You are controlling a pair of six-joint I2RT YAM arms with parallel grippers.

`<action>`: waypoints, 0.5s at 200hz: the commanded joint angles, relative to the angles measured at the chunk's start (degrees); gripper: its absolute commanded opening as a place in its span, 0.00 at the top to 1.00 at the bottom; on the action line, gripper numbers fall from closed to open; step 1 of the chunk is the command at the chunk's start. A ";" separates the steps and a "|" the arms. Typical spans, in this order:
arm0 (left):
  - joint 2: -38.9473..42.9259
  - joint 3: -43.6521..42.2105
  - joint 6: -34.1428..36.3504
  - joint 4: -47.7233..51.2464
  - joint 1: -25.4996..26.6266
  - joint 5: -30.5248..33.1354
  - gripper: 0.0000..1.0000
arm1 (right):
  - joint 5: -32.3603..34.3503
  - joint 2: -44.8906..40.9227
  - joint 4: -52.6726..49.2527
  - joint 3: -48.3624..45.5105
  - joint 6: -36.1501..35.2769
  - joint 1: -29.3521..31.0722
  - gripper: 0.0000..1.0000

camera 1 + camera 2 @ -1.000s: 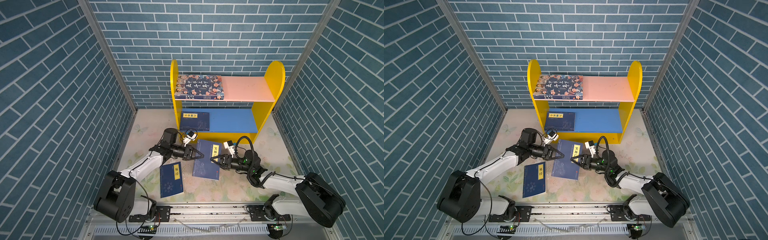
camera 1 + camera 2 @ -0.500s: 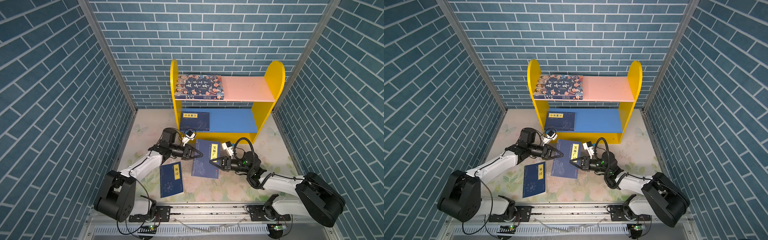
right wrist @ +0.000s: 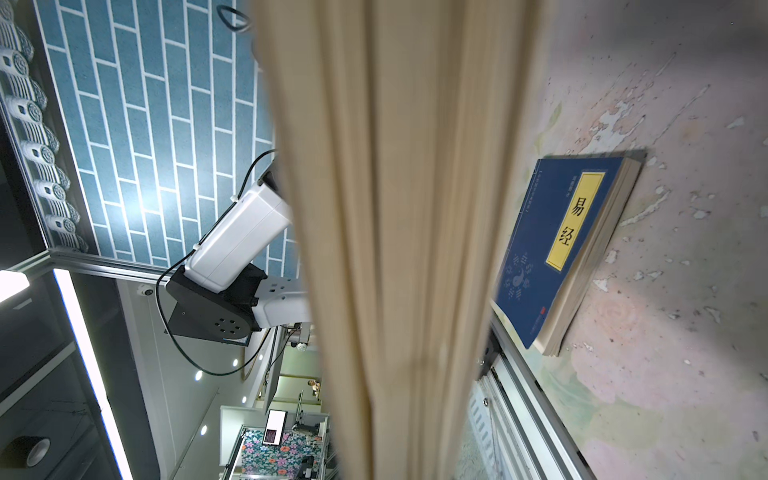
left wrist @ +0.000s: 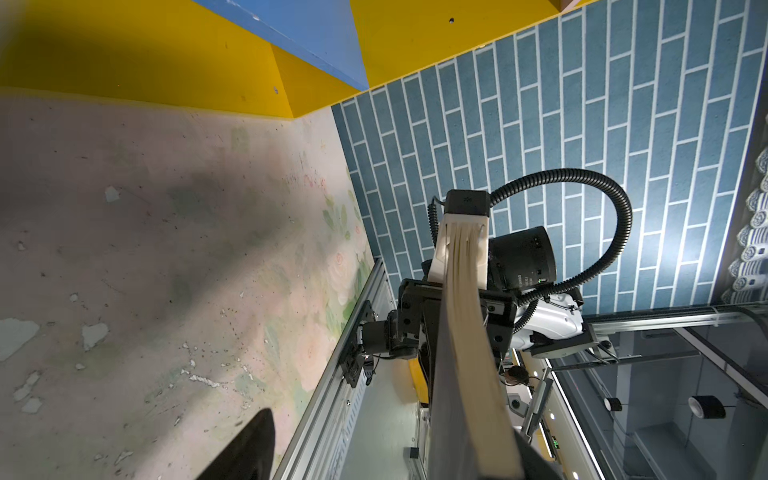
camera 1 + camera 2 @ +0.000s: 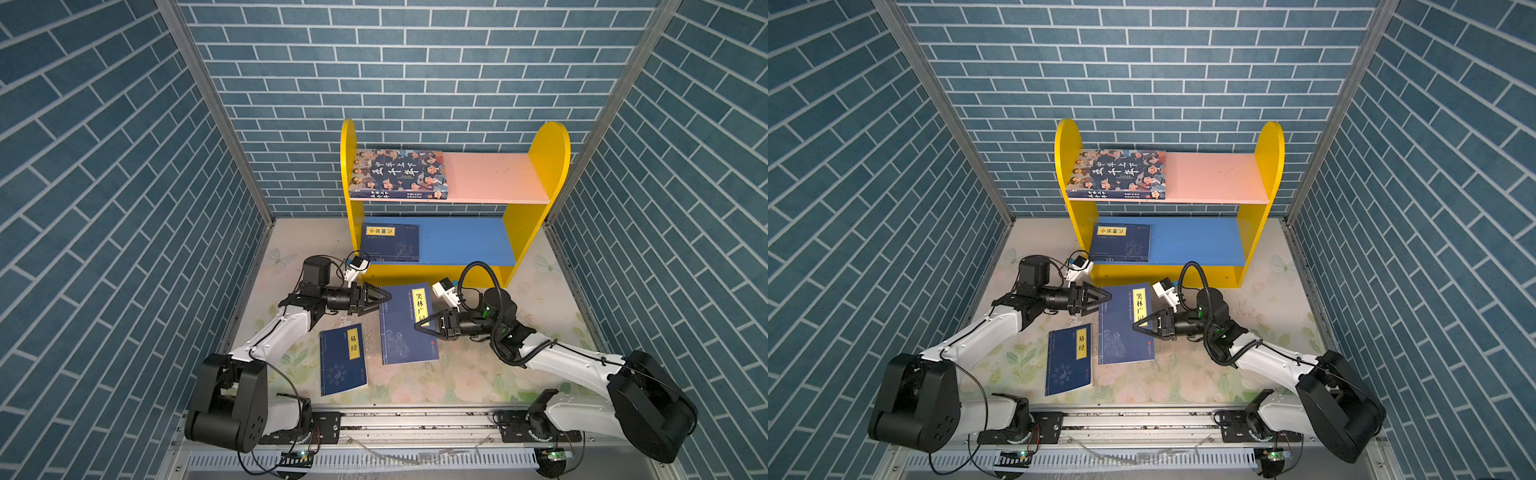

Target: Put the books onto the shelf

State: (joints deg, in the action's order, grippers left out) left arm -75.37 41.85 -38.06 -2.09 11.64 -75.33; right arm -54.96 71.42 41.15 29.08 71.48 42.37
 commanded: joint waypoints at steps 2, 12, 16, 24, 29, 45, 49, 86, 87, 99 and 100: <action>-1.07 0.28 -1.76 -2.34 0.12 -3.09 0.29 | -4.46 0.91 -2.33 2.64 -3.77 0.26 1.00; -1.43 0.81 -2.96 -2.87 0.45 -3.85 0.32 | -5.13 1.88 -2.31 3.23 -3.78 0.26 1.00; -1.60 1.07 -3.06 -2.66 0.69 -4.19 0.33 | -5.36 2.23 -2.33 3.45 -3.78 0.26 1.00; -1.79 1.66 -2.53 -1.45 1.33 -4.91 0.35 | -5.58 2.66 -2.30 3.85 -3.85 0.26 1.00; -1.87 1.97 -1.89 -0.41 1.79 -5.29 0.37 | -5.67 2.91 -2.27 4.13 -3.93 0.25 1.00; -1.63 2.41 0.59 2.49 3.09 -5.54 0.51 | -5.77 3.54 -2.45 4.82 -4.28 0.26 1.00; -1.57 2.45 1.01 2.96 3.28 -5.46 0.54 | -5.77 3.83 -2.55 4.97 -4.44 0.24 1.00; -1.53 2.88 1.07 3.58 3.48 -4.53 0.89 | -5.53 5.44 -2.80 5.43 -4.91 0.26 1.00; -1.53 2.93 1.07 3.54 3.48 -4.50 0.90 | -5.57 5.46 -2.81 5.45 -4.93 0.26 1.00; -1.46 3.20 1.06 3.44 3.48 -3.51 1.00 | -5.12 5.98 -3.44 5.62 -5.34 0.13 0.93; -1.45 3.22 1.06 3.42 3.48 -3.38 1.00 | -5.05 6.04 -3.53 5.58 -5.36 0.10 0.92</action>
State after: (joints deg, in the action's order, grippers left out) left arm -76.95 43.51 -38.26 0.64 14.98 -79.55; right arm -58.98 76.73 36.77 32.42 68.77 42.37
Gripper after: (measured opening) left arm 0.086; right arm 0.114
